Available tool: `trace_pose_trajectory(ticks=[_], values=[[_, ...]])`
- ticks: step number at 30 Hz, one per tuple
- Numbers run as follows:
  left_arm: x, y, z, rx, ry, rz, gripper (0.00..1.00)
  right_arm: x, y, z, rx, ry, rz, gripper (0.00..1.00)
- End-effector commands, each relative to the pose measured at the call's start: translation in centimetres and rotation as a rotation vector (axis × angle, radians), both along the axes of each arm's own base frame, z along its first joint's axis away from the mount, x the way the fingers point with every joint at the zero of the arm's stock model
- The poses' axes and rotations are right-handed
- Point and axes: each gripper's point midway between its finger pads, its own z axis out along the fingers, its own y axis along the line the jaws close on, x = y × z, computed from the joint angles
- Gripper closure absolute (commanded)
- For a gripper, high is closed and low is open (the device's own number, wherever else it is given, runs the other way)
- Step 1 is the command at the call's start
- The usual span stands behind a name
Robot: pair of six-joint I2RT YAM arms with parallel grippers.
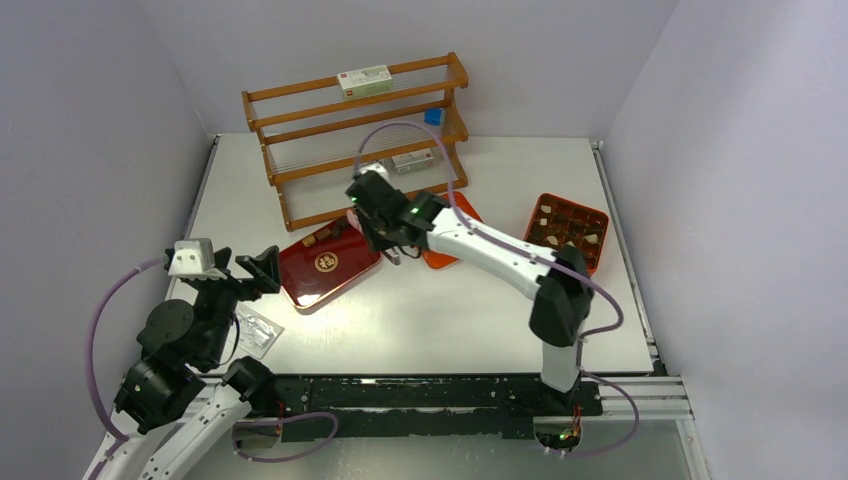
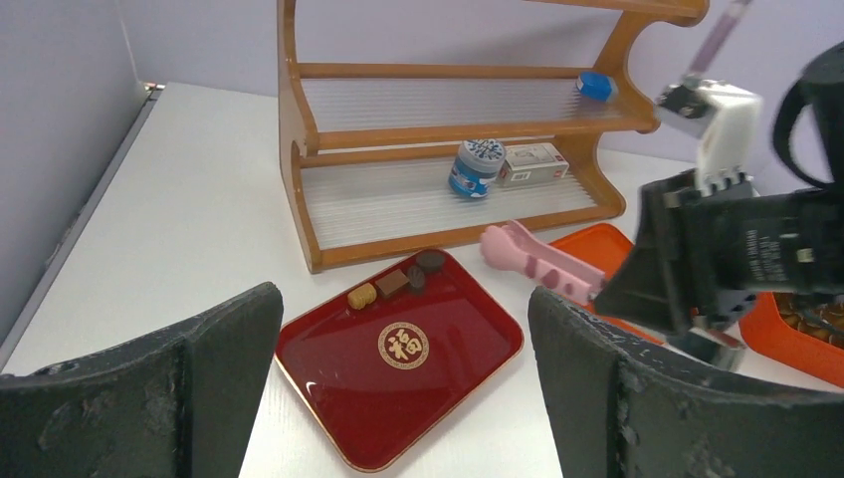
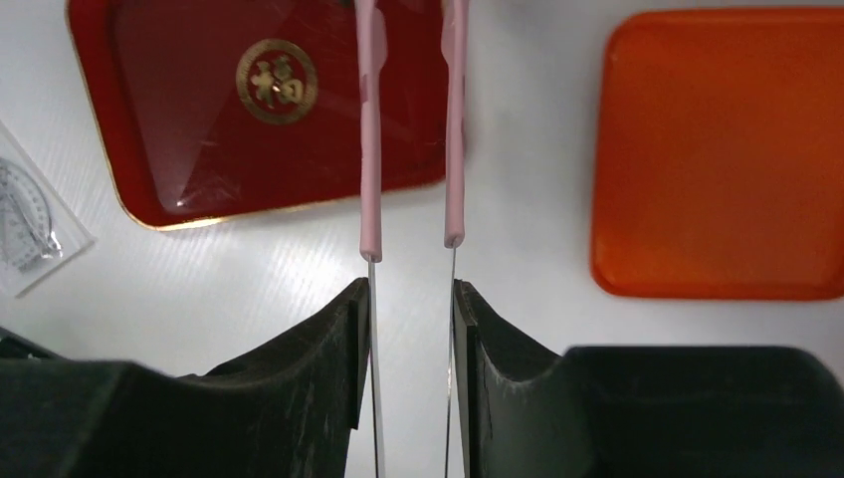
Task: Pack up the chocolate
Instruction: Pick up the fake chocolate from the plate.
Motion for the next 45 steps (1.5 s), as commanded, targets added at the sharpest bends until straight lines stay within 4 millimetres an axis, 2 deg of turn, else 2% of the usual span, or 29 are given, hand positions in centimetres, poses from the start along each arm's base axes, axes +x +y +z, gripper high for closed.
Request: trace_pose_trajectory(ticks=[1,6,11,24,33,38,45], values=[[0.1,0.7,0.6,-0.026,-0.024,0.041,0.02,1.0,3.3,0.1,-0.026,-0.083,0.003,0.63],[-0.1,0.9,0.8,-0.032,-0.037,0.043,0.02,0.9,5.9,-2.9,-0.111,-0.076,0.035,0.63],[-0.1,0.8,0.7,-0.029,-0.037,0.041,0.02,0.7,7.6,-4.0,-0.144,-0.086,0.056,0.63],[0.0,0.7,0.7,-0.027,-0.039,0.035,0.02,0.9,8.2,-6.8,-0.212,-0.070,0.072,0.63],[-0.1,0.7,0.8,-0.029,-0.040,0.035,0.02,1.0,8.7,-7.6,-0.218,-0.060,0.075,0.63],[-0.1,0.7,0.7,-0.029,-0.038,0.034,0.02,1.0,8.3,-8.4,-0.247,-0.050,0.060,0.63],[-0.1,0.7,0.7,-0.030,-0.038,0.033,0.02,0.8,7.9,-8.2,-0.248,-0.041,0.049,0.72]])
